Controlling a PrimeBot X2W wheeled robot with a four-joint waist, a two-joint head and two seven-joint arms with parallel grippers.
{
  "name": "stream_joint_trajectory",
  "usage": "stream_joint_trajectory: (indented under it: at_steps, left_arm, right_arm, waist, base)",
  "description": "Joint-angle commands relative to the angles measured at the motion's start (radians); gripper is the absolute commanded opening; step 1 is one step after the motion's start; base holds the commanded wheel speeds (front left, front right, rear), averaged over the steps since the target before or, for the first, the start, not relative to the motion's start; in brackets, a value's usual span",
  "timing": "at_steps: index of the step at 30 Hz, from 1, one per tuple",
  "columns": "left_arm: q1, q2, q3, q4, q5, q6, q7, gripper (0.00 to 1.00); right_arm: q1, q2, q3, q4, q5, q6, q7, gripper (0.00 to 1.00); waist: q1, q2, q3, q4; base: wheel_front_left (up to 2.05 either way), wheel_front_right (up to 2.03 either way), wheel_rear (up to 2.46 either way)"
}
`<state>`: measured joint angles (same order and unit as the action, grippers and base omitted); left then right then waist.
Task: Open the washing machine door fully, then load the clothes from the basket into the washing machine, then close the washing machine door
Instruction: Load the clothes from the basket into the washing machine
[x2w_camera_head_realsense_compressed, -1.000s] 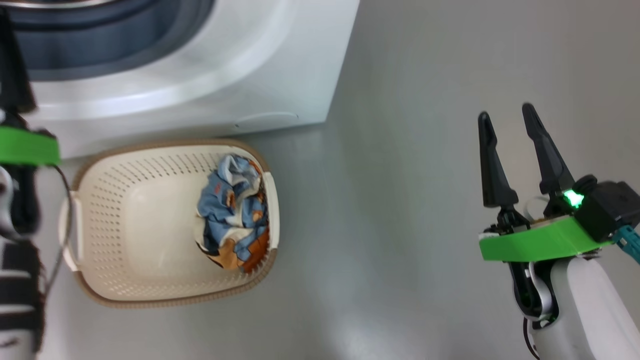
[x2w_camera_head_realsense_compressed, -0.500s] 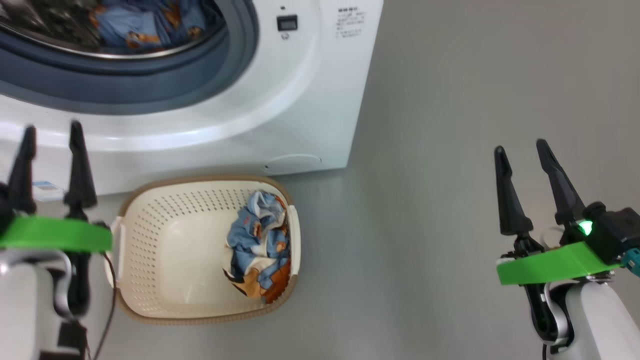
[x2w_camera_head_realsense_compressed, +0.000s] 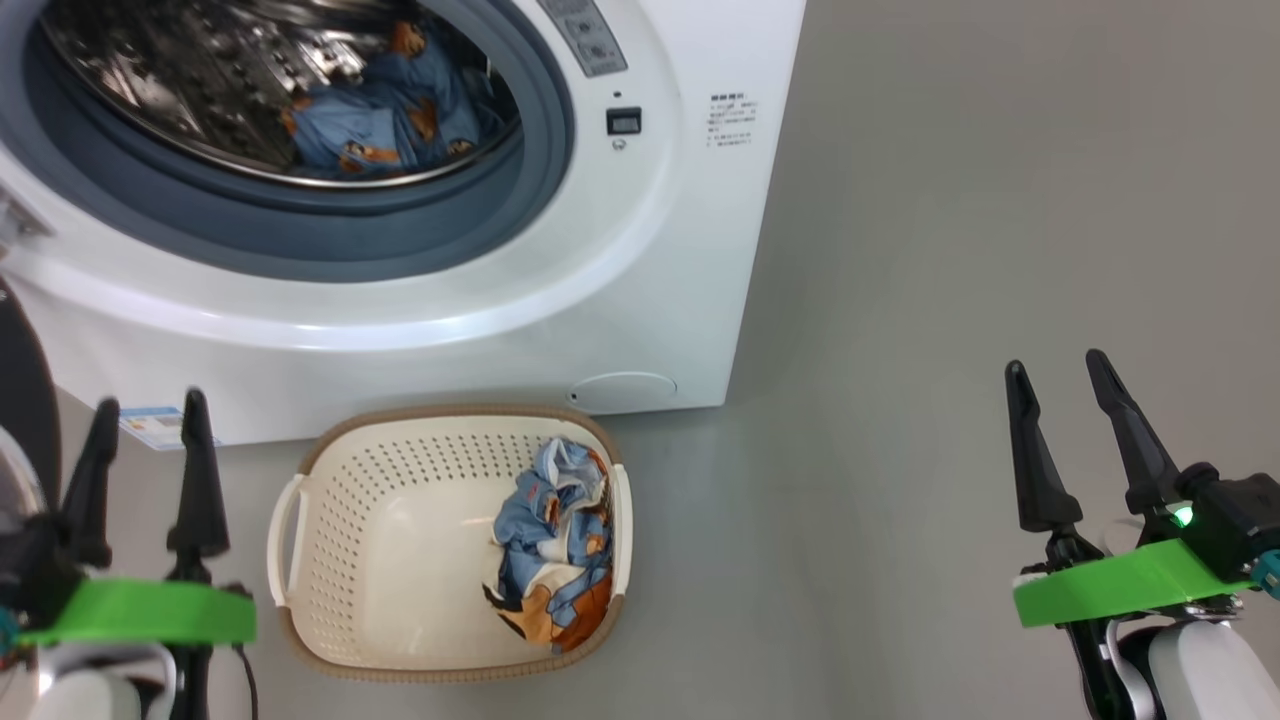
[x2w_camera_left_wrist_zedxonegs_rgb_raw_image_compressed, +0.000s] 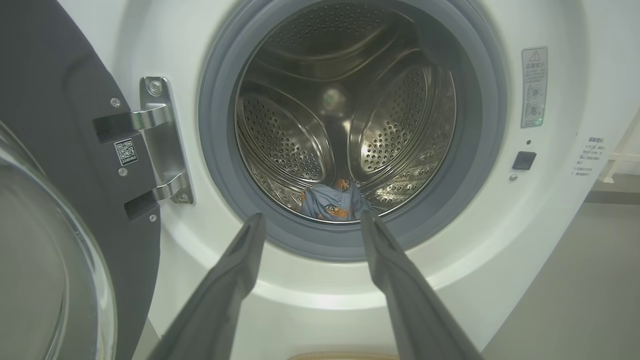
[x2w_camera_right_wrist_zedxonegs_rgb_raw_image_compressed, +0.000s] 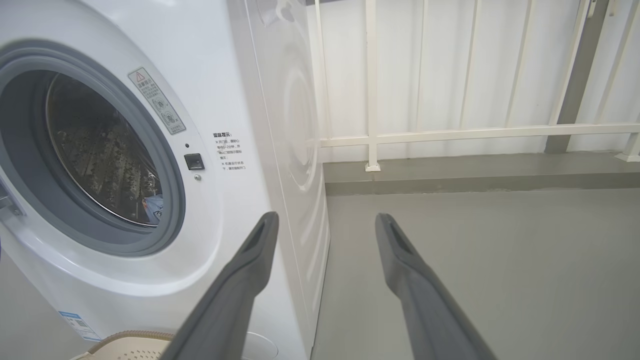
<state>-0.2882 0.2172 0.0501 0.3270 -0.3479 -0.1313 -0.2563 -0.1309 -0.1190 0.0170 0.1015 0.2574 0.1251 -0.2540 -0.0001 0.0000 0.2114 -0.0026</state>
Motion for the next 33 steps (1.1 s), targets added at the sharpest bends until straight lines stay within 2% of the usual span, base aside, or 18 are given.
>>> stream_joint_trajectory:
  at_steps: [1,14,33]
  left_arm:
    - [0.022,0.024,0.043,-0.046,0.018,0.001,-0.005,1.00]
    - [0.200,-0.009,0.092,-0.174,0.020,0.001,-0.006,1.00]
    - [0.244,-0.019,0.107,-0.190,0.028,0.001,-0.006,1.00]
  right_arm:
    - [0.011,-0.016,0.012,-0.022,0.023,0.006,-0.008,1.00]
    - [0.058,-0.031,0.000,-0.027,0.033,0.006,-0.008,1.00]
    - [0.062,-0.034,0.012,-0.028,0.032,0.006,-0.008,1.00]
  waist:
    - [0.0001,0.0000,-0.021,0.008]
    - [0.0001,0.0000,-0.063,0.010]
    - [0.0001,0.0000,-0.073,0.000]
  base:
    - [0.00,0.00,0.00]
    - [0.00,0.00,0.00]
    - [0.00,0.00,0.00]
